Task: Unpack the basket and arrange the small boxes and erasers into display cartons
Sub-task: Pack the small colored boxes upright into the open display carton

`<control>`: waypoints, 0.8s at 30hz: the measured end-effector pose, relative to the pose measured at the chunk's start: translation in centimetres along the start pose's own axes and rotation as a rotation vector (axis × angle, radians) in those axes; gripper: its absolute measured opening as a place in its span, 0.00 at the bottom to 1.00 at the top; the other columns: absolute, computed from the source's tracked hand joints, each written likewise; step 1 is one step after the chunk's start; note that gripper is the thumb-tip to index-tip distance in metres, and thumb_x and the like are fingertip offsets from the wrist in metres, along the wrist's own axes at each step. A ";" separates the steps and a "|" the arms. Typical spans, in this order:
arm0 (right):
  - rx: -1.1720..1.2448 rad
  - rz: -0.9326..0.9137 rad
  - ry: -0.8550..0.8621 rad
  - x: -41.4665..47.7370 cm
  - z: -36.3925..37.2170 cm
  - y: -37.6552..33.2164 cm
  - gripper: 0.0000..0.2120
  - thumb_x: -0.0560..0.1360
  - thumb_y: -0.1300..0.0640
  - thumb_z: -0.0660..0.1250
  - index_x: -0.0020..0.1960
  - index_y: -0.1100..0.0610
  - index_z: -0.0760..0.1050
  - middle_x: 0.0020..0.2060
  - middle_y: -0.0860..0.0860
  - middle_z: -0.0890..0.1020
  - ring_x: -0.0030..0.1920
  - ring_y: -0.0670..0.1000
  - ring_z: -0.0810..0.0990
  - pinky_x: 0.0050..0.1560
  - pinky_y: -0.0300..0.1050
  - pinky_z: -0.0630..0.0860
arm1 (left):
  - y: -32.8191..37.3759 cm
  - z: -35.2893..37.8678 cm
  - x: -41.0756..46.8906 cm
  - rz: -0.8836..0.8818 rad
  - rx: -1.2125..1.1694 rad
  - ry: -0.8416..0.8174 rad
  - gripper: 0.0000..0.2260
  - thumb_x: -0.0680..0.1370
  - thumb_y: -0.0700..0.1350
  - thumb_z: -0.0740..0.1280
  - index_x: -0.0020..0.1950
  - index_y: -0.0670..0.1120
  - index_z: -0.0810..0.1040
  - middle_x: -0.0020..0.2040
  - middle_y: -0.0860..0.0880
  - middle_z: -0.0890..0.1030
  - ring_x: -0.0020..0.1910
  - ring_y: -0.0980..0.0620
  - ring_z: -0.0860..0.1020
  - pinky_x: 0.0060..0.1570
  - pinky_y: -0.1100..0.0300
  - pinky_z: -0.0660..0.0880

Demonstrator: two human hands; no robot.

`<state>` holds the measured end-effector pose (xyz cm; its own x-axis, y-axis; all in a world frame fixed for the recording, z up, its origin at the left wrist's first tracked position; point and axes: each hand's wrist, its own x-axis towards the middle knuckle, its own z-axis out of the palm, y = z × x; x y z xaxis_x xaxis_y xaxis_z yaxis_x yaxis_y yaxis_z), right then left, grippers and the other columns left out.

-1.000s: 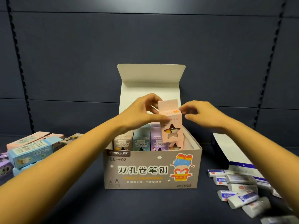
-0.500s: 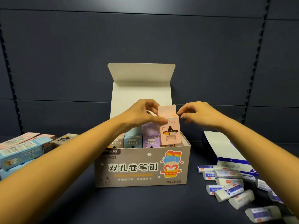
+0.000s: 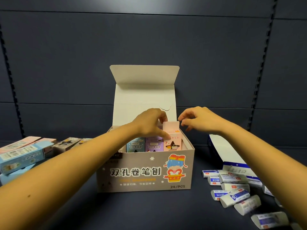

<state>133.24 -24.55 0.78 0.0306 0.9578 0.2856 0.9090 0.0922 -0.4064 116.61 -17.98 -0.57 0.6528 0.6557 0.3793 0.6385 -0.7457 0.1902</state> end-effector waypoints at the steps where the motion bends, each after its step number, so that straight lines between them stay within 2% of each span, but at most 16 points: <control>1: -0.014 -0.001 0.012 0.0 0.0 0.1 0.11 0.79 0.58 0.60 0.60 0.55 0.75 0.56 0.53 0.80 0.50 0.50 0.81 0.55 0.47 0.77 | 0.0 0.1 0.1 0.006 0.076 0.002 0.22 0.69 0.55 0.73 0.57 0.45 0.74 0.58 0.47 0.76 0.51 0.52 0.72 0.46 0.62 0.69; 6: -0.074 -0.021 0.060 0.2 -0.1 -0.1 0.12 0.79 0.57 0.60 0.61 0.52 0.75 0.60 0.51 0.78 0.59 0.51 0.77 0.61 0.50 0.75 | 0.3 1.2 0.2 0.062 0.346 -0.037 0.25 0.70 0.59 0.70 0.61 0.45 0.75 0.60 0.47 0.74 0.57 0.49 0.72 0.51 0.58 0.71; 10: -0.101 -0.058 0.053 0.5 0.0 -0.8 0.13 0.79 0.57 0.60 0.62 0.52 0.75 0.61 0.51 0.78 0.60 0.51 0.76 0.62 0.50 0.75 | -0.2 0.2 0.1 0.073 0.337 -0.005 0.23 0.73 0.60 0.67 0.61 0.47 0.76 0.60 0.48 0.74 0.58 0.49 0.72 0.51 0.57 0.70; 13: -0.117 -0.121 0.042 0.9 0.1 -2.2 0.12 0.78 0.57 0.61 0.60 0.51 0.76 0.60 0.50 0.78 0.58 0.51 0.77 0.61 0.50 0.74 | -2.1 -2.4 -1.1 0.014 0.224 0.116 0.18 0.75 0.58 0.64 0.58 0.47 0.78 0.57 0.49 0.76 0.50 0.52 0.73 0.46 0.59 0.67; 16: -0.133 -0.214 0.033 1.4 0.7 -4.7 0.11 0.78 0.56 0.61 0.58 0.51 0.77 0.58 0.50 0.80 0.55 0.50 0.78 0.60 0.49 0.75 | -5.2 -5.5 -3.6 -0.071 0.225 0.192 0.13 0.77 0.55 0.64 0.53 0.47 0.79 0.53 0.50 0.79 0.45 0.54 0.72 0.43 0.60 0.67; 20: -0.137 -0.352 0.008 2.1 2.5 -9.8 0.11 0.78 0.55 0.61 0.58 0.52 0.77 0.57 0.50 0.80 0.51 0.47 0.76 0.57 0.43 0.74 | -10.2 -9.0 -8.4 -0.234 0.239 0.170 0.12 0.77 0.53 0.64 0.52 0.46 0.79 0.50 0.48 0.80 0.45 0.51 0.76 0.45 0.55 0.75; 24: -0.113 -0.442 -0.019 2.7 5.0 -15.7 0.10 0.77 0.55 0.62 0.56 0.53 0.79 0.54 0.50 0.82 0.49 0.47 0.77 0.56 0.43 0.75 | -15.5 -11.5 -13.6 -0.380 0.277 0.121 0.12 0.77 0.52 0.65 0.52 0.45 0.80 0.51 0.47 0.82 0.45 0.50 0.77 0.48 0.53 0.76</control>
<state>116.95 -22.01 3.59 -0.3773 0.8380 0.3941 0.8727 0.4641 -0.1514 93.13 -16.71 1.71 0.3108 0.8450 0.4351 0.9179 -0.3856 0.0932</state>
